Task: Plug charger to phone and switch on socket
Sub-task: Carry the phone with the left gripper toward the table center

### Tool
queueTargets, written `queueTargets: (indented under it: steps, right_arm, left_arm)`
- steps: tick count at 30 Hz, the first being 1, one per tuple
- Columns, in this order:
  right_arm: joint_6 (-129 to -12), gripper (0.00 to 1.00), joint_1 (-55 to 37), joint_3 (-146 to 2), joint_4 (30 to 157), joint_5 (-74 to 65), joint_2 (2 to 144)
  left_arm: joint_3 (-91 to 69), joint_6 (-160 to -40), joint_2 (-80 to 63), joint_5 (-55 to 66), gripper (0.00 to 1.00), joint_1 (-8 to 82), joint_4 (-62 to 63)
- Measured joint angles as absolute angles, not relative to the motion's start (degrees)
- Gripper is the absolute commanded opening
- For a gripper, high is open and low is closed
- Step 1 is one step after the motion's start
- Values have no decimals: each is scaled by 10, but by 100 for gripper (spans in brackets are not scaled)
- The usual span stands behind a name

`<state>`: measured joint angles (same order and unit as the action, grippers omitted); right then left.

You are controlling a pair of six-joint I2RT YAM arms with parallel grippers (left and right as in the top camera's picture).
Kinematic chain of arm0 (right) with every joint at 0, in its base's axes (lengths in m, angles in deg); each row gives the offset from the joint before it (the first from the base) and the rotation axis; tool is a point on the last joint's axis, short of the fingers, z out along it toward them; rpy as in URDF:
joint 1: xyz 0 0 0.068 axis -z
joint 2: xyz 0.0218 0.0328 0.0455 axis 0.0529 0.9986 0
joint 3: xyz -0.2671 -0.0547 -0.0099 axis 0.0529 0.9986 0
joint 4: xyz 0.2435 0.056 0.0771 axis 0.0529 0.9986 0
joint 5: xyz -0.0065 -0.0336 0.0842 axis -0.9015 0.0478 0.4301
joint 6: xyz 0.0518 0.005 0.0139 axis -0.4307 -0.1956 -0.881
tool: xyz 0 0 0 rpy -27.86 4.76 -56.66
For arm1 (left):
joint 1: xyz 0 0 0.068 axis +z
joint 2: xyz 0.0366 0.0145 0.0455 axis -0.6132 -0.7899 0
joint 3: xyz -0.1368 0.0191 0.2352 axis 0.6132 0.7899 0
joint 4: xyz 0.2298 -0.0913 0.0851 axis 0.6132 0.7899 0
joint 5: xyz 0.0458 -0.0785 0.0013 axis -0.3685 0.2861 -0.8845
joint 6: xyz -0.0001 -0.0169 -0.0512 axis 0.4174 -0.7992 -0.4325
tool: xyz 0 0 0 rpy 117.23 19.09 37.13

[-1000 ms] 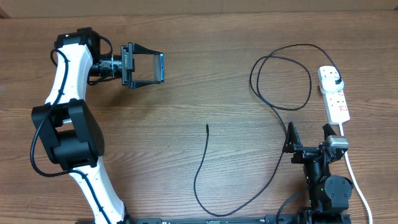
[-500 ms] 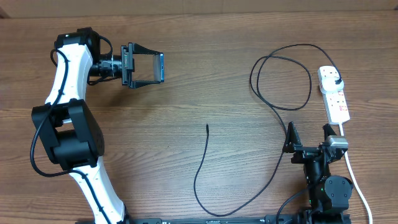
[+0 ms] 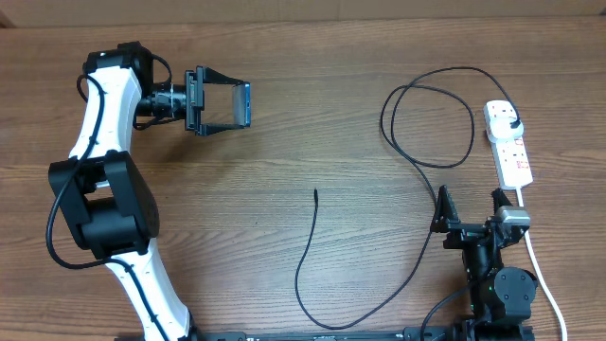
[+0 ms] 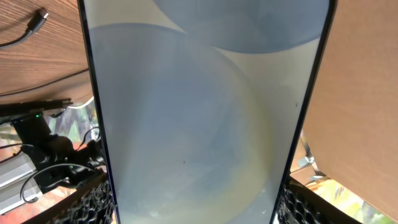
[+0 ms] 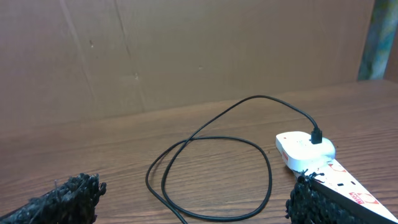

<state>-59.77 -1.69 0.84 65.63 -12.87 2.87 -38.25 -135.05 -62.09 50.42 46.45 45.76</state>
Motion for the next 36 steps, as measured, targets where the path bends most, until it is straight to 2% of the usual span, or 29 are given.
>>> queueTargets:
  steps: [13, 27, 36]
  right_arm:
    - [-598, 100, -17, 8, 656, -129, 29]
    - [-598, 100, -17, 8, 656, -129, 29]
    - [-598, 100, -17, 8, 656, -129, 29]
  left_arm:
    - [-383, -1350, -621, 389, 4, 440, 457]
    - [-383, -1350, -621, 246, 4, 343, 438]
    - [-383, -1349, -621, 218, 4, 287, 409]
